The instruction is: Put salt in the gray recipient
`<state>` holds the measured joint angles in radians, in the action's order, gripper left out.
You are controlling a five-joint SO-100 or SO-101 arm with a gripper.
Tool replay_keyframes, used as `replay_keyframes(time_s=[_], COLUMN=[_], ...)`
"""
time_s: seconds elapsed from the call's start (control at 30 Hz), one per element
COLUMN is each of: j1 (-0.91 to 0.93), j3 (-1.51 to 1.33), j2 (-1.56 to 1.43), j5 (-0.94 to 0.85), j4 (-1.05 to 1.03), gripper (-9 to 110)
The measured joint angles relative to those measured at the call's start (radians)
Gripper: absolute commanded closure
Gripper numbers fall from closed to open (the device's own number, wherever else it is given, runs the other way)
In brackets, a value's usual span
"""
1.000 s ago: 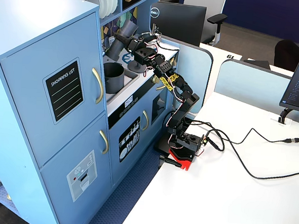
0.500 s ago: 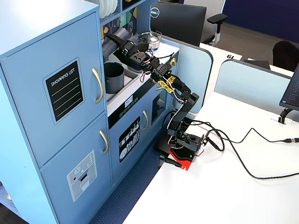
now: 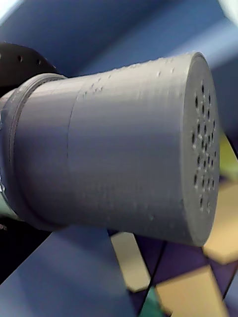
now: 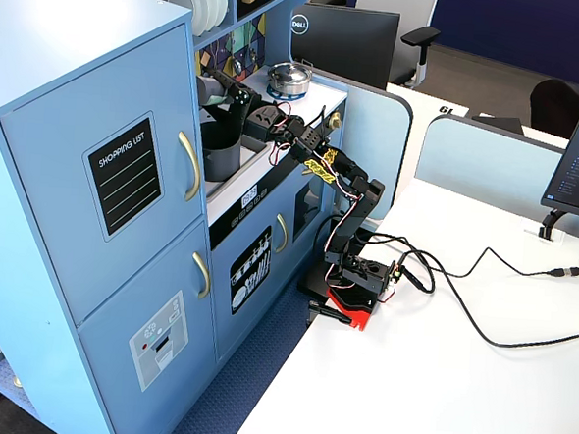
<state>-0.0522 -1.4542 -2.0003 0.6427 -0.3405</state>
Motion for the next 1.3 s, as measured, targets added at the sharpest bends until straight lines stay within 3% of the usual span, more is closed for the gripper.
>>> replay_keyframes(time_s=[0.2,0.6,1.07,1.3], j1=[0.000,0.002,-0.054,-0.041], j3=[-0.103,-0.244,0.080,0.069], j2=[0.000,-0.023,0.081,0.080], j5=[0.129,0.172,0.328,0.345], j4=[-0.002,0.014,-0.017,-0.029], gripper=[101,101,101,101])
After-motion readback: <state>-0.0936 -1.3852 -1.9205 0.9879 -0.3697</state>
